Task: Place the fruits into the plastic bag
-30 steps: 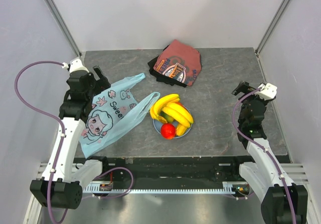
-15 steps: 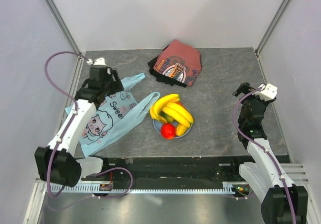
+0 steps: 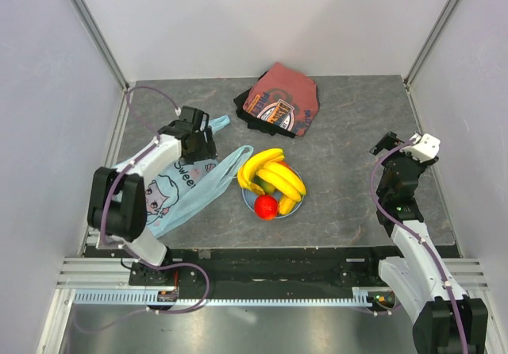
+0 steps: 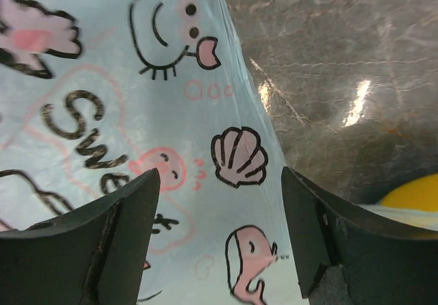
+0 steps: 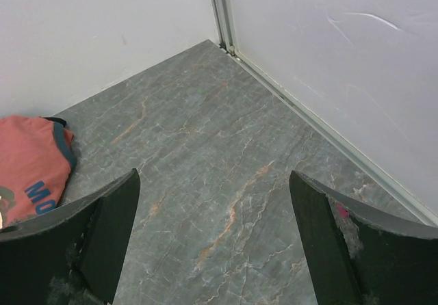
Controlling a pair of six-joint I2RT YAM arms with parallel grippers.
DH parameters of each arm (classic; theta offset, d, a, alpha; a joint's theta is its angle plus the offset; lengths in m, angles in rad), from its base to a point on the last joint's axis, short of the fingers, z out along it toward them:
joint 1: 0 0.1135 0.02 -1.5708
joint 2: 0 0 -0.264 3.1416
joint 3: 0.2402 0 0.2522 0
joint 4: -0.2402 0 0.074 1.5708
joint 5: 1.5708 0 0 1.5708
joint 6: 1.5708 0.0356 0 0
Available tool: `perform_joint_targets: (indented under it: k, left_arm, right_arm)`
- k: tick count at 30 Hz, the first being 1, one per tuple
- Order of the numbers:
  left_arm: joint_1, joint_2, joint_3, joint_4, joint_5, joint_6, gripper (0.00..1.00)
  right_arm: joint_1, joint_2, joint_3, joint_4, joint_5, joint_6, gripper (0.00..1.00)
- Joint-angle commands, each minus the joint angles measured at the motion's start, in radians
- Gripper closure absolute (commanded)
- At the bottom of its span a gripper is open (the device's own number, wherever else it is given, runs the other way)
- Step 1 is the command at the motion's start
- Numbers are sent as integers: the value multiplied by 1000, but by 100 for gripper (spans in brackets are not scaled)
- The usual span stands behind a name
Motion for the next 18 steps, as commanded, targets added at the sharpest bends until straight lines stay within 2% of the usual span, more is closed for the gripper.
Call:
perform_joint_targets:
  k: [1, 7, 18]
  left_arm:
    - [-7, 97, 79, 33, 69, -73, 21]
    - [-9, 210, 137, 33, 40, -56, 24]
    - [-9, 310, 160, 30, 6, -50, 40]
  right_arm:
    - [5, -10, 51, -12, 23, 11, 2]
    - [6, -22, 53, -42, 15, 24, 2]
    - [5, 1, 73, -85, -17, 40, 2]
